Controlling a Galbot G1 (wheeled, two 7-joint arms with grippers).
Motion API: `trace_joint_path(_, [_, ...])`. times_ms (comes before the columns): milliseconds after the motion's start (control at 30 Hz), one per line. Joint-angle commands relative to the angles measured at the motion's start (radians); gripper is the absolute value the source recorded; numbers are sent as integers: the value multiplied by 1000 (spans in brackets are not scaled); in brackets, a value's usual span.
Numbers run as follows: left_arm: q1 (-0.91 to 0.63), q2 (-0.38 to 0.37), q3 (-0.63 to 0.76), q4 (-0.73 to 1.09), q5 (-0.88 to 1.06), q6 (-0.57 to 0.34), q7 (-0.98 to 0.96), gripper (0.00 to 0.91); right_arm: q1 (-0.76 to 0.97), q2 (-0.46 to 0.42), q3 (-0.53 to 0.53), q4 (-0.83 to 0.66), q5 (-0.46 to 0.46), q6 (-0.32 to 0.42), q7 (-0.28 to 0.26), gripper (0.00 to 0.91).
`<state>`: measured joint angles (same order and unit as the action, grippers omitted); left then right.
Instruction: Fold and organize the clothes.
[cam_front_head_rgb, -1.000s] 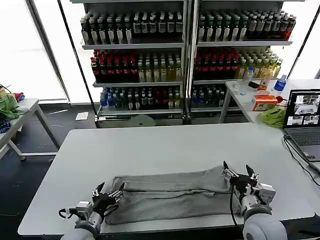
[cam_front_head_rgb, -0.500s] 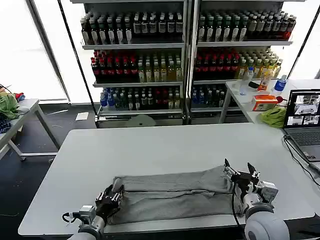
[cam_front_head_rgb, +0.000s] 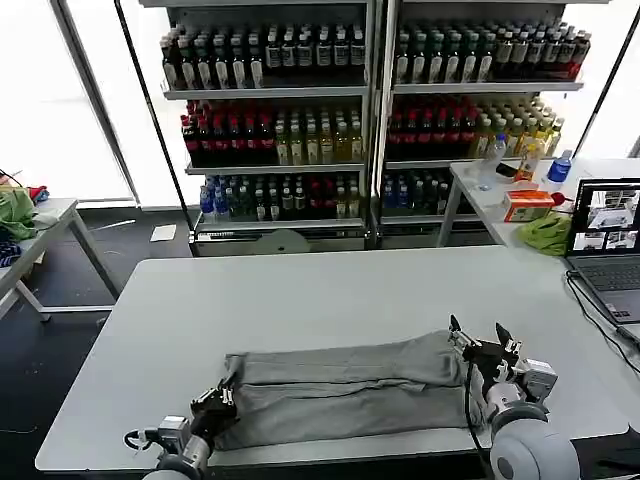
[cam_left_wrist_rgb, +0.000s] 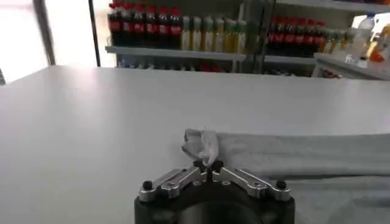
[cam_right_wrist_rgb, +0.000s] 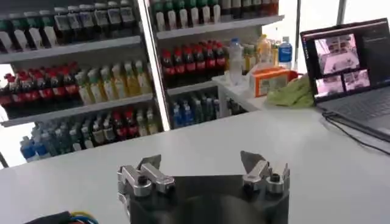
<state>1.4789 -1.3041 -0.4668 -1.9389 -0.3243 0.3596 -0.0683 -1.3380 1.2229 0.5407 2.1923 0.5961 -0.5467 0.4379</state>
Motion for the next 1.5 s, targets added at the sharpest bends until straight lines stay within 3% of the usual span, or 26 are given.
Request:
trace_joint_path(33, [3,68,-119,-62,-18,-2,-5,0,13,-3,-2,-2,8,-5,2,907])
trace_joint_path(333, [0,400,-473,20,-169,1,-3,0,38,-21,-28,-19,14,-11,10,907])
trace_joint_path(567, [-28,603,-604,191,-166,-12,16,0,48,-37,-64,-18,2,-11,11,907])
trace_joint_path(633, [-32,624,-613,214,-151,-15,20,0,51,-38,-65,-16,3,-12,11,907])
trace_joint_path(767, [-36,603,-593,190,-128,-12,19,0,51,-36,-64,-13,5,-12,12,907])
trace_joint_path(900, [-20,507,-519,97,-79,-11,17,0,42,-31,-60,-7,5,-12,12,907])
trace_joint_path(1200, [-40,334,-202,15,83,1,-11,0,-1,-16,-46,19,-5,-11,13,907])
trace_joint_path(1500, [-79,275,-29,8,100,40,-32,0,-41,-9,-25,43,-13,-8,13,907])
